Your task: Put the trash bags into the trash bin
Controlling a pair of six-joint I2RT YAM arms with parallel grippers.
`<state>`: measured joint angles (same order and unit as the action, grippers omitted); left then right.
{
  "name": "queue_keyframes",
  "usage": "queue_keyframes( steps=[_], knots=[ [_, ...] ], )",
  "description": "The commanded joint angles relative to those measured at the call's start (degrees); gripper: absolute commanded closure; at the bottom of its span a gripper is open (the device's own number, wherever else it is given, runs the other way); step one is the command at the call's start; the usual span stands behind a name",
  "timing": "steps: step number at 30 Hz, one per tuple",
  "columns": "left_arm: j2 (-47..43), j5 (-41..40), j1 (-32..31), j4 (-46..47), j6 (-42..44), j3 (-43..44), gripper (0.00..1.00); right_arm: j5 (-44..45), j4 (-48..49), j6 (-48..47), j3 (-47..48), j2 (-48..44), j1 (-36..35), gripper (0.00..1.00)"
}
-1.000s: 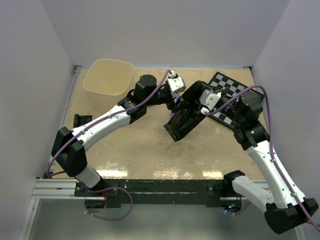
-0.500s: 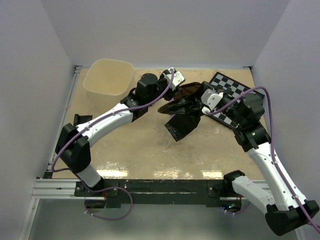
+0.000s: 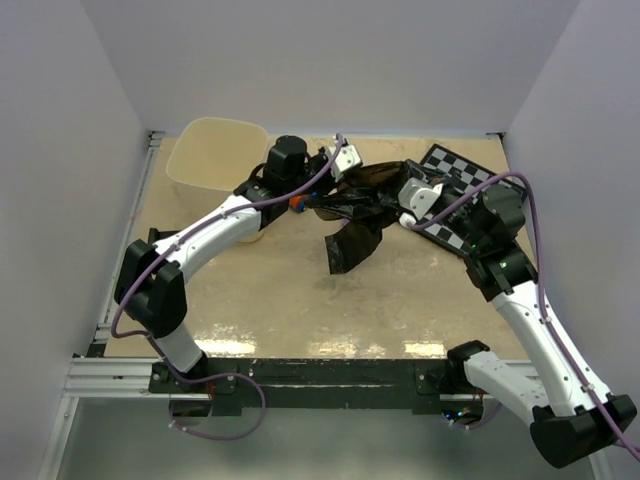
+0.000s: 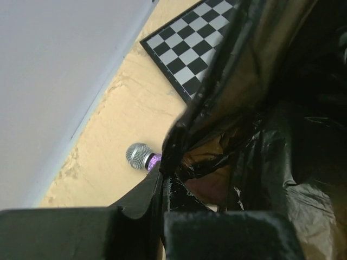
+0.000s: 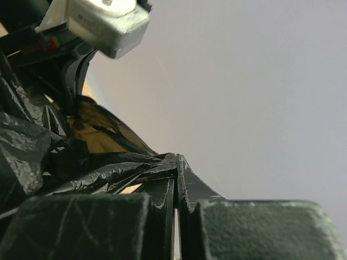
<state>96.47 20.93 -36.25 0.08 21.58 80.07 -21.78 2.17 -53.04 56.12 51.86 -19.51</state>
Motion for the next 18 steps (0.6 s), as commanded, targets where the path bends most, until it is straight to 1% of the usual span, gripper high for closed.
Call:
queue_keyframes(
  steps=[1, 2, 3, 5, 6, 10, 12, 14, 17, 18],
  knots=[
    [-3.03, 1.94, 1.27, 2.03, -1.81, 5.00, 1.00, 1.92, -1.37, -2.59, -1.01, -1.31, -0.09, 1.00],
    [-3.47, 0.71, 1.70, 2.47, -2.16, 5.88, 1.00, 1.48, -2.08, -3.73, -1.45, -2.01, -0.09, 0.96],
    [-3.74, -0.61, 1.88, 2.91, -2.42, 6.67, 1.00, 1.30, -4.18, -4.96, -1.80, -2.63, -0.01, 0.89],
    [-4.18, -2.11, 2.58, 3.52, -2.08, 8.77, 1.00, 1.74, -5.51, -5.76, -2.85, -3.60, -0.18, 0.67],
    [-4.35, -3.34, 2.67, 3.79, -1.46, 9.57, 1.00, 2.18, -6.73, -6.02, -3.20, -3.60, -0.09, 0.59],
    [-4.71, -5.63, 2.68, 5.10, 1.70, 11.42, 1.00, 3.76, -14.46, -5.51, -1.19, -2.11, -0.09, 0.38],
    [-4.88, -6.34, 2.68, 6.07, 3.54, 10.90, 1.00, 4.02, -15.97, -3.14, 0.04, -1.85, 0.00, 0.33],
    [-4.88, -7.12, 2.68, 6.34, 5.30, 10.46, 1.00, 4.64, -16.06, 2.21, 2.75, -0.97, 0.26, 0.29],
    [-4.97, -8.27, 2.59, 7.65, 7.33, 9.49, 1.00, 2.02, -20.61, 8.02, 10.12, 2.71, 1.14, 0.26],
    [-5.15, -8.53, 2.59, 8.18, 8.03, 9.14, 1.00, 0.96, -23.15, 8.30, 13.02, 4.20, 1.23, 0.26]
  ],
)
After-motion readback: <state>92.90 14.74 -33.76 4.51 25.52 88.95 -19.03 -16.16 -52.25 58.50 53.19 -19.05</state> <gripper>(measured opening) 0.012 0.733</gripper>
